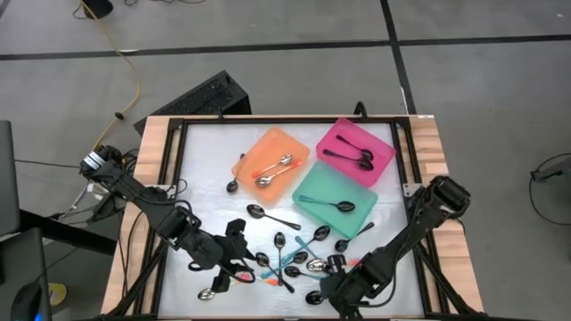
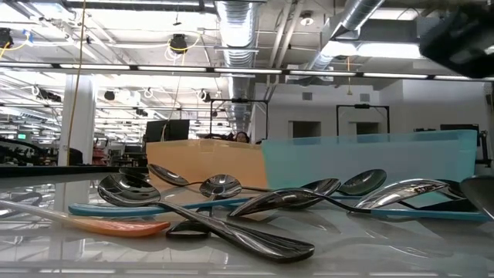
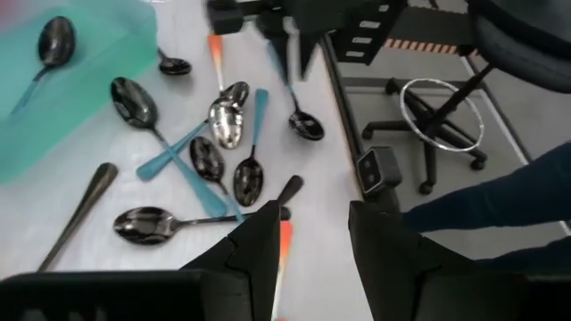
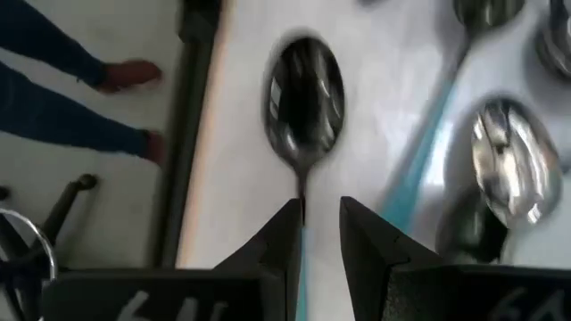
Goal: Sort silverware by color (type)
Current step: Put the blue spoon into the blue bin
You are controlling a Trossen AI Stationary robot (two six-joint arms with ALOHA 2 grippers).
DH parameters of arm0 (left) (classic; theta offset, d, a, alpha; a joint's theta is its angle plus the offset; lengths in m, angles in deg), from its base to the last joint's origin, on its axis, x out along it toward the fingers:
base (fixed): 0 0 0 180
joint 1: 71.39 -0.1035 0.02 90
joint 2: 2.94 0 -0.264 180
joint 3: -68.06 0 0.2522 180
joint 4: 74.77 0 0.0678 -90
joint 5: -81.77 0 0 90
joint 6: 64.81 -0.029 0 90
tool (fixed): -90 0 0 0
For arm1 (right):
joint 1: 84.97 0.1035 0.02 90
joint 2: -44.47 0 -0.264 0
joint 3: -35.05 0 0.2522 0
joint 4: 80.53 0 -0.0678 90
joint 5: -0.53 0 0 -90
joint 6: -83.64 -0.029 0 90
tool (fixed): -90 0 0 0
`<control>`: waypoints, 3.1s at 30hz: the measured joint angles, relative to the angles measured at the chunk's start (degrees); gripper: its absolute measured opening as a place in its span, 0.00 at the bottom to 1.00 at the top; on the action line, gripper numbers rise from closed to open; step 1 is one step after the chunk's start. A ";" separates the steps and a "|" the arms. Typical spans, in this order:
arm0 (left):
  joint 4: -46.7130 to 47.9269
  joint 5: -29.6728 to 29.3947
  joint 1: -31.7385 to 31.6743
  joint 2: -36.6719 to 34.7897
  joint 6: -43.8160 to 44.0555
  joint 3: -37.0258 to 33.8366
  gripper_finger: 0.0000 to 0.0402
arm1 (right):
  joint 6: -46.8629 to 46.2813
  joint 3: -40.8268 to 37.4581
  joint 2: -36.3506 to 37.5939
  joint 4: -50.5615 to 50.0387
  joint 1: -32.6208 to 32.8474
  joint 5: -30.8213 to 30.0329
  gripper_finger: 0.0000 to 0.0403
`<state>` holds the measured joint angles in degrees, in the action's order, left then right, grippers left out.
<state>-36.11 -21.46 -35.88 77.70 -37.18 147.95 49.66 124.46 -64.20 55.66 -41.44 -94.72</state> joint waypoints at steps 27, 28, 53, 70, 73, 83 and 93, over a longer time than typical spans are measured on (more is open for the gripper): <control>0.27 -4.62 -0.02 0.02 -0.41 0.00 0.30 | -4.13 0.55 -4.30 -4.35 1.74 0.34 0.51; 0.29 -4.62 -0.02 0.02 -0.43 0.00 0.30 | -4.15 0.58 -4.21 -4.28 1.72 0.31 0.51; 2.87 -6.82 -0.02 0.02 -0.43 0.00 0.30 | -7.11 0.68 -6.73 -3.80 2.95 -4.37 0.43; 3.29 -8.30 -0.09 0.04 -1.26 0.00 0.30 | -8.19 0.68 -6.68 -7.21 2.01 -4.07 0.07; 3.45 -8.35 -0.09 0.04 -1.24 0.00 0.30 | -9.39 0.68 -6.68 -7.26 1.99 -3.83 0.02; 3.55 -8.25 -0.07 0.04 -0.41 0.00 0.30 | -11.39 2.34 -6.27 -9.53 2.05 -3.12 0.01; 3.70 -8.20 -0.07 0.04 0.68 0.00 0.30 | -8.72 8.54 -4.72 -17.48 1.33 -3.37 0.01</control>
<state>-32.42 -29.66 -35.95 77.74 -36.50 147.95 40.94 133.01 -68.92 38.18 -40.12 -98.09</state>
